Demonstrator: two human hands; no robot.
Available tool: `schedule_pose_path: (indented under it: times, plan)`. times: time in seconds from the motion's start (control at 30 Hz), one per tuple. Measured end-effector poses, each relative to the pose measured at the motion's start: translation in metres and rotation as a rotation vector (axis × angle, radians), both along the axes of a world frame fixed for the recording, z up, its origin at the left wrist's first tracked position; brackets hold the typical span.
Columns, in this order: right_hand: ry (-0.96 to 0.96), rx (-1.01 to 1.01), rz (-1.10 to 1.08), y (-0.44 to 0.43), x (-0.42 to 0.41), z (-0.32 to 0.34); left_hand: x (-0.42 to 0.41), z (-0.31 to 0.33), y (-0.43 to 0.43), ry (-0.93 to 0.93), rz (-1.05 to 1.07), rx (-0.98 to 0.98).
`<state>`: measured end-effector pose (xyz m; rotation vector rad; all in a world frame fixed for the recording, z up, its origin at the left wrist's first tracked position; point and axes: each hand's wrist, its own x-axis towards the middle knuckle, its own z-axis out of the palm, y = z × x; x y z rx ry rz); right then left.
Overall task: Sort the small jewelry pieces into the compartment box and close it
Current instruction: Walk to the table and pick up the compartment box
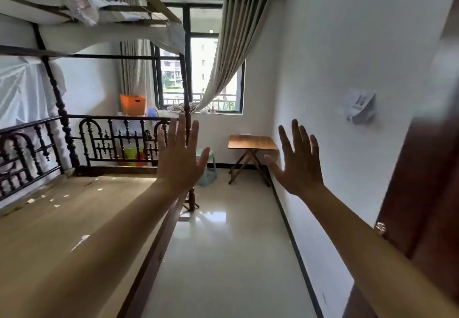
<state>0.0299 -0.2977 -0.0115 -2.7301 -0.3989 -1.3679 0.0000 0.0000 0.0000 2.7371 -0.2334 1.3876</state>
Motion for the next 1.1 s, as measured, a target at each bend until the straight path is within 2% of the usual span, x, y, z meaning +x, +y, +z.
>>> schedule_pose_path:
  times: [0.23,0.4,0.57,0.77,0.93,1.1]
  plan:
    - [0.099,0.013,-0.038,0.039,0.133,-0.017,0.150,-0.008,0.030,0.117,0.027,-0.074]
    - [0.133,0.041,-0.069,0.045,0.252,-0.040,0.277,-0.037,0.031,0.134,-0.010,-0.024]
    - [0.173,0.039,-0.074,0.041,0.399,-0.065,0.432,-0.056,0.023,0.171,-0.003,0.008]
    - [0.243,0.015,-0.106,0.039,0.588,-0.058,0.611,-0.037,0.031,0.156,0.025,0.053]
    - [0.323,0.030,-0.113,0.078,0.733,-0.052,0.734,-0.042,0.074,0.121,0.051,0.075]
    - [0.316,-0.015,-0.080,0.132,0.881,-0.068,0.879,-0.072,0.123,0.118,0.032,0.057]
